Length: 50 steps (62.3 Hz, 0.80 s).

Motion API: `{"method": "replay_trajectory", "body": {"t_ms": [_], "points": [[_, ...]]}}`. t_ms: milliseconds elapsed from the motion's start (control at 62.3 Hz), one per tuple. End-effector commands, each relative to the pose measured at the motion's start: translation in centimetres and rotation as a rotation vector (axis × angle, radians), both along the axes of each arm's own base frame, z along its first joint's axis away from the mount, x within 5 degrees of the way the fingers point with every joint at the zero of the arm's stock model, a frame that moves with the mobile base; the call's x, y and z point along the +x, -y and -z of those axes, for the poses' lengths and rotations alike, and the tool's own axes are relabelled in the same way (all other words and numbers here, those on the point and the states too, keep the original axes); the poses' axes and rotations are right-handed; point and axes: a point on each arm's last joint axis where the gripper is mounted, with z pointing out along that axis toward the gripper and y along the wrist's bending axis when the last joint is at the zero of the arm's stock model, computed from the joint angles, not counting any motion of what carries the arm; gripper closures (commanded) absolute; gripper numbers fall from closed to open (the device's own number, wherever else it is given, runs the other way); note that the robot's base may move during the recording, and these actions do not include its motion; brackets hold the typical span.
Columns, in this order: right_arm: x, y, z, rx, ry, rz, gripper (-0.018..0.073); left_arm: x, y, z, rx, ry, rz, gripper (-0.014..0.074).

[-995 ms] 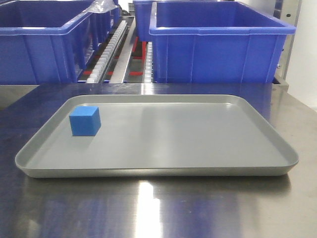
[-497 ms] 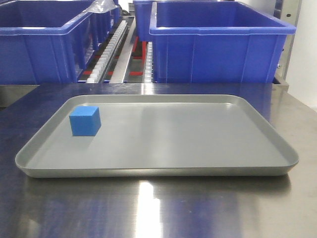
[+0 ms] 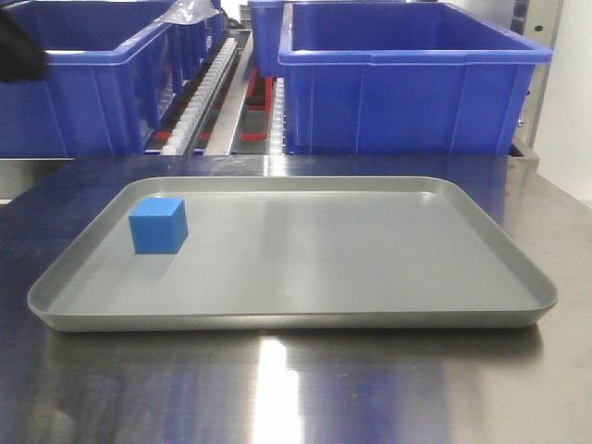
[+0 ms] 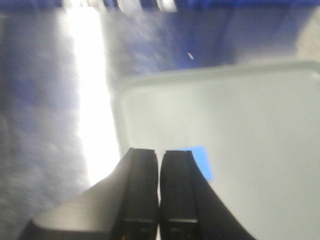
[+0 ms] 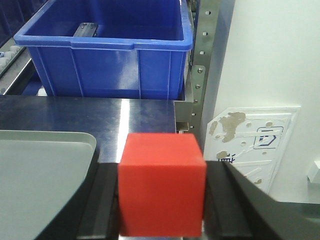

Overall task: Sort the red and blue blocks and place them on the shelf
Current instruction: 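Lower the open left gripper over the blue cube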

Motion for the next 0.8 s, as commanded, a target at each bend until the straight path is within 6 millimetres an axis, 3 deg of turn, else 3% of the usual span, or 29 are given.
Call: {"method": "replay_trajectory", "body": {"t_ms": [0,273,417,546,786], "points": [[0.0,0.2,-1.7,-0.004,0.114,0.017,0.0281,0.8,1.3,-1.8,-0.084,0.004,0.008,0.0471],[0.0,0.2,-1.7,-0.004,0.114,0.017,0.0281,2.0,4.8,-1.2,-0.142,-0.191,0.021,0.0444],[0.0,0.2,-1.7,-0.004,0.114,0.017,0.0281,2.5,6.1,-0.9,-0.106,-0.296,0.047,0.0252],[0.0,0.2,-1.7,-0.004,0.114,0.017,0.0281,3.2,6.3,-0.7,-0.09,-0.415,-0.034,0.0086],[0.0,0.2,-1.7,-0.004,0.114,0.017,0.0281,4.2,6.7,-1.2,-0.033,-0.492,-0.072,0.0049]]}}
